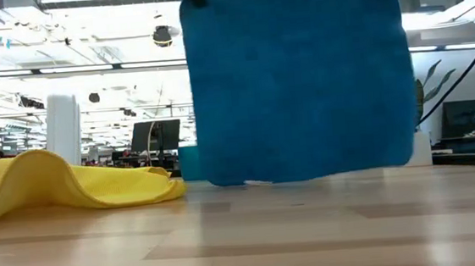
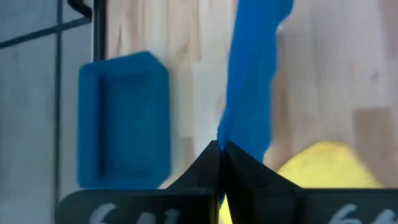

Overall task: Roll microfiber towels into tight, uniform cylinder then place into a basket
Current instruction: Roll the blue microfiber cloth

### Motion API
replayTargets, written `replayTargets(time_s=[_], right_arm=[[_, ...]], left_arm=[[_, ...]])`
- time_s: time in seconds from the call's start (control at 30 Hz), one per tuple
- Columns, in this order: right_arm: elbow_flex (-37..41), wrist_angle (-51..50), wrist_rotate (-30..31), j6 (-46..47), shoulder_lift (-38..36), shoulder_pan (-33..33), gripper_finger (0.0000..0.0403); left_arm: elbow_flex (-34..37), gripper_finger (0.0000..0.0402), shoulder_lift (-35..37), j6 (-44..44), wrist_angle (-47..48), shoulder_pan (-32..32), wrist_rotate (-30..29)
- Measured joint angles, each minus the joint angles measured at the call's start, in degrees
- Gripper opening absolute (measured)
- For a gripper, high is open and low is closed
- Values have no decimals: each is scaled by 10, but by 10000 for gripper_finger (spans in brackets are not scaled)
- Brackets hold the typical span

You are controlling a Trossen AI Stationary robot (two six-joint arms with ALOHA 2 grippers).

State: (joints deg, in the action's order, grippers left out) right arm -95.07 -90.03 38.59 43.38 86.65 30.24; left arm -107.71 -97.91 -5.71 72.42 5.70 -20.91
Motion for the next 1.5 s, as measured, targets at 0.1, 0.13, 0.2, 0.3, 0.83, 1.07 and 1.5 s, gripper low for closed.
replayTargets(time_s=[0.1, 0.13, 0.2, 0.3, 0.83, 1.07, 1.5], right_arm=[[29, 0, 14, 1, -29, -1, 7], [35, 2, 27, 1, -36, -4, 7], [48, 0, 42, 1, -47, -9, 7], [56, 0, 72, -12, -56, -21, 7], [146, 83, 5, -24, -48, 10, 7], [169, 185, -90, 20, 4, 64, 7], [168, 237, -160, 78, 96, 118, 7]], left_arm=[[-2, 0, 0, -12, -17, -21, -10], [-2, 0, 0, -12, -19, -27, -9], [-2, 0, 0, -24, -34, -41, -11], [-2, 0, 0, -54, -56, -56, -28], [21, 0, 0, 27, 1, -44, 95], [88, 0, 0, 114, -3, 31, 131], [159, 0, -17, 166, -81, 109, 201]])
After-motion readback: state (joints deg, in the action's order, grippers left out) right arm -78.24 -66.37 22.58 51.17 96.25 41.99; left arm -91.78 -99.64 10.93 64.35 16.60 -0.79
